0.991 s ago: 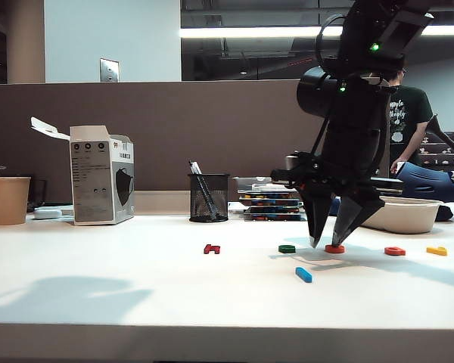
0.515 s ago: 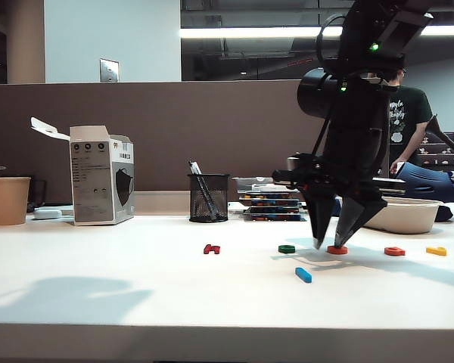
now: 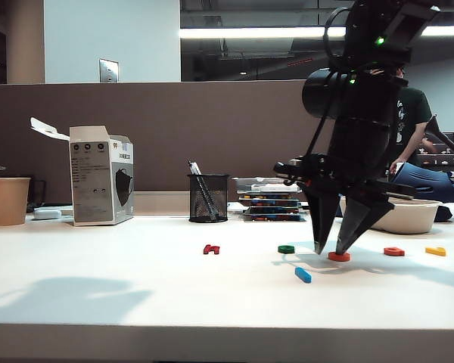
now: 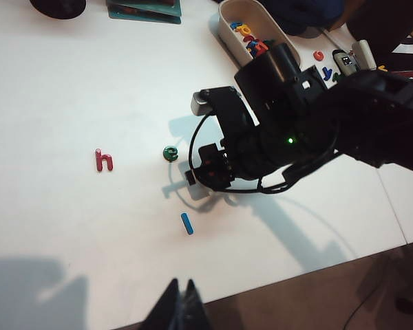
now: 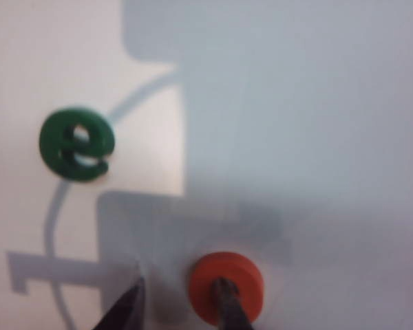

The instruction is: Select the appropriate letters from the row of letter magnets placed on the table to arrange into the word "love".

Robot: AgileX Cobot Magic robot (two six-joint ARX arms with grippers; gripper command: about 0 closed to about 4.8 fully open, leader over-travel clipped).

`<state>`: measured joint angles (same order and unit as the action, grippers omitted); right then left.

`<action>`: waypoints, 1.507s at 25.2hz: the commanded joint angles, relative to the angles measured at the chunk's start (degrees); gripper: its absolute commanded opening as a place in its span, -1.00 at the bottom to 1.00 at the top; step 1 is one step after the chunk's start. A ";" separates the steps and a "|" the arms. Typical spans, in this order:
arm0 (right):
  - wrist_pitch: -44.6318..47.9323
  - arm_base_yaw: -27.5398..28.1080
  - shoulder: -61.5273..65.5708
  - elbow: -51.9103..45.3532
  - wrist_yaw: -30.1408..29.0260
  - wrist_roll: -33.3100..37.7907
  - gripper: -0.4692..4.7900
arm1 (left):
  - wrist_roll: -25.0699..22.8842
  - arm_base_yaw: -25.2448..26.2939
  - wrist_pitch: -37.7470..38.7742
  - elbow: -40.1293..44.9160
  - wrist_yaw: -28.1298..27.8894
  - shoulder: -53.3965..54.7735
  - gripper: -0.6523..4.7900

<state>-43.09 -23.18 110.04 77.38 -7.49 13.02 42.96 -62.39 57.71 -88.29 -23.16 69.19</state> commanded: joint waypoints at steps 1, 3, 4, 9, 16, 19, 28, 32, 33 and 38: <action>-2.36 -0.55 -1.81 -5.40 -0.31 0.57 -0.31 | -0.07 -0.02 -0.37 -0.13 -0.09 -0.11 -0.78; -1.55 -0.57 -3.78 -7.91 -0.35 1.25 -0.31 | -0.07 -0.02 -0.39 -0.13 -0.09 -0.11 -0.78; -1.18 -0.57 -4.72 -8.98 -0.33 1.73 -0.31 | -0.07 -0.02 -0.37 -0.13 -0.09 -0.11 -0.78; -0.04 -0.63 -9.16 -13.53 -1.90 2.86 -0.31 | -0.07 -0.02 -0.39 -0.13 -0.09 -0.11 -0.78; 0.76 -2.67 -9.64 -15.43 -4.13 4.04 -0.31 | -0.07 -0.02 -0.39 -0.13 -0.07 -0.11 -0.78; 2.32 -4.39 -9.62 -15.54 -4.24 5.44 -0.31 | -0.07 -0.02 -0.39 -0.13 -0.09 -0.11 -0.78; 5.33 -5.66 -9.62 -15.41 -3.08 6.32 -0.31 | -0.07 -0.02 -0.37 -0.13 -0.07 -0.11 -0.78; 5.44 -5.68 -9.64 -15.41 -3.10 6.32 -0.31 | -0.07 -0.02 -0.37 -0.13 -0.13 -0.11 -0.78; 5.49 -5.68 -9.64 -15.37 -3.10 6.32 -0.31 | -0.07 -0.02 -0.39 -0.13 -0.11 -0.11 -0.78; 5.16 -5.68 -9.66 -14.14 -3.13 6.32 -0.31 | -0.07 -0.02 -0.37 -0.13 -0.09 -0.11 -0.78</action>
<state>-38.44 -28.75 99.70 63.02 -11.75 19.22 42.94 -62.37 57.71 -88.29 -23.16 69.19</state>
